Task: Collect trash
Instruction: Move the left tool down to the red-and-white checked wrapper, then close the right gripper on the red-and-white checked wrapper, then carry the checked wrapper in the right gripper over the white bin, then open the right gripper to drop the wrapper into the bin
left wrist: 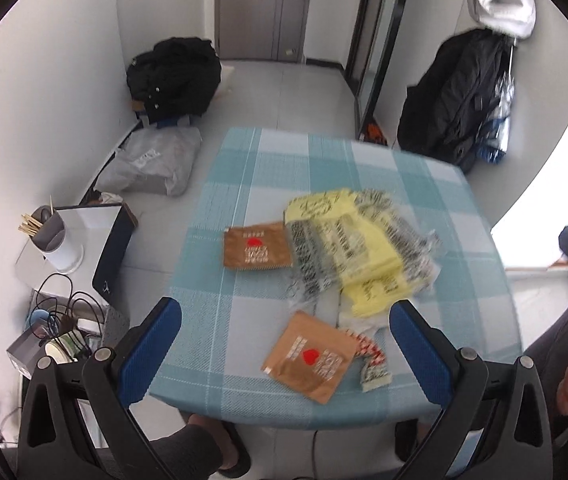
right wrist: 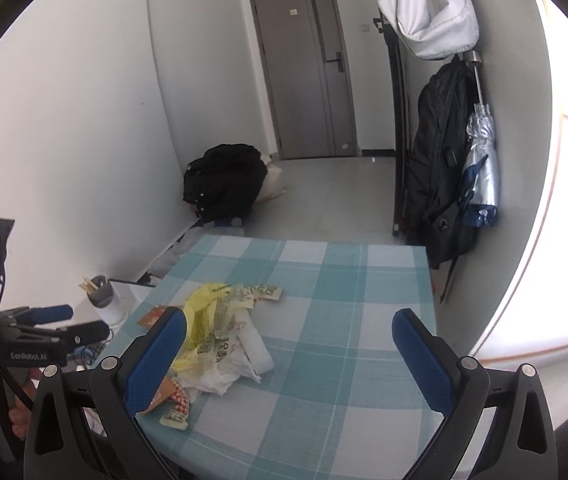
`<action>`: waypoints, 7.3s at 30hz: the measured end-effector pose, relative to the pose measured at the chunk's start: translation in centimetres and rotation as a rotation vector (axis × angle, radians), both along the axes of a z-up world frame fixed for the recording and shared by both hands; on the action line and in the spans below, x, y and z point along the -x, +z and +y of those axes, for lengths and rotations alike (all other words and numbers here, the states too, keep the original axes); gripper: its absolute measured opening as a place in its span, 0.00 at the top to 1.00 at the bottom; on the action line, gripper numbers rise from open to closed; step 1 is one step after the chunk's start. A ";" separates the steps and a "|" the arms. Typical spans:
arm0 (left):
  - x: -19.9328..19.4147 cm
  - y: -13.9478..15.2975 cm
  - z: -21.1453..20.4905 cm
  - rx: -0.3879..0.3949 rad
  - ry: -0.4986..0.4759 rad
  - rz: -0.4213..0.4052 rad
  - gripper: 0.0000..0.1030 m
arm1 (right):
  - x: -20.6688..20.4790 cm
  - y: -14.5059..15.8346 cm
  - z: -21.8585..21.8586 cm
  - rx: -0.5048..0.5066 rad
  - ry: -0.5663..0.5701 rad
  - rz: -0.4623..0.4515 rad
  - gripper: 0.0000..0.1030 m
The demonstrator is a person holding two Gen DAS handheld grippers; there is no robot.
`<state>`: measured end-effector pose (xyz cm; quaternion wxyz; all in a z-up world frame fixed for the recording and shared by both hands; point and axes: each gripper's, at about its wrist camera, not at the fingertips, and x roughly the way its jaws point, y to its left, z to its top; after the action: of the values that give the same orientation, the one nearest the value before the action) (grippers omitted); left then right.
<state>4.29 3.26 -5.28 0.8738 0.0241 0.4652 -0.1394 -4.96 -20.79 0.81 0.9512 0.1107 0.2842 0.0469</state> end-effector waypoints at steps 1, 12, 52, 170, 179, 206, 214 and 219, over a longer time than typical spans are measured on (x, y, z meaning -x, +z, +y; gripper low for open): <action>-0.1 -0.5 -0.1 -0.014 -0.021 0.019 0.01 | -0.4 -0.1 0.1 -0.007 0.005 0.006 0.00; -0.9 -5.4 -2.0 -0.197 -0.305 0.196 0.01 | -2.5 -0.8 0.2 -0.044 0.006 0.032 0.00; 0.0 -5.5 -2.8 -0.181 -0.378 0.224 0.74 | -1.1 -0.5 -1.4 -0.070 -0.035 0.034 0.00; -0.5 9.1 -33.6 0.206 -0.643 -0.025 1.00 | 7.9 3.9 -26.9 -0.083 -0.237 0.095 0.82; -0.6 1.3 -40.2 0.085 -0.704 0.160 1.00 | 7.7 -7.3 -31.6 -0.212 -0.301 0.299 0.82; -2.1 -14.9 -46.8 -0.193 -0.692 0.633 1.00 | 3.6 -27.8 -30.6 -0.509 -0.233 0.631 0.81; -2.1 -15.7 -47.5 -0.216 -0.677 0.717 1.00 | 3.4 -28.4 -30.7 -0.501 -0.228 0.656 0.69; -1.7 -16.6 -47.3 -0.247 -0.666 0.755 0.74 | 4.5 -28.0 -31.5 -0.518 -0.279 0.644 0.60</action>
<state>6.00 -44.05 -21.91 0.5441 0.2218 0.7281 -0.3530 -9.49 -52.31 -27.18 0.7523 0.3919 0.5273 -0.0492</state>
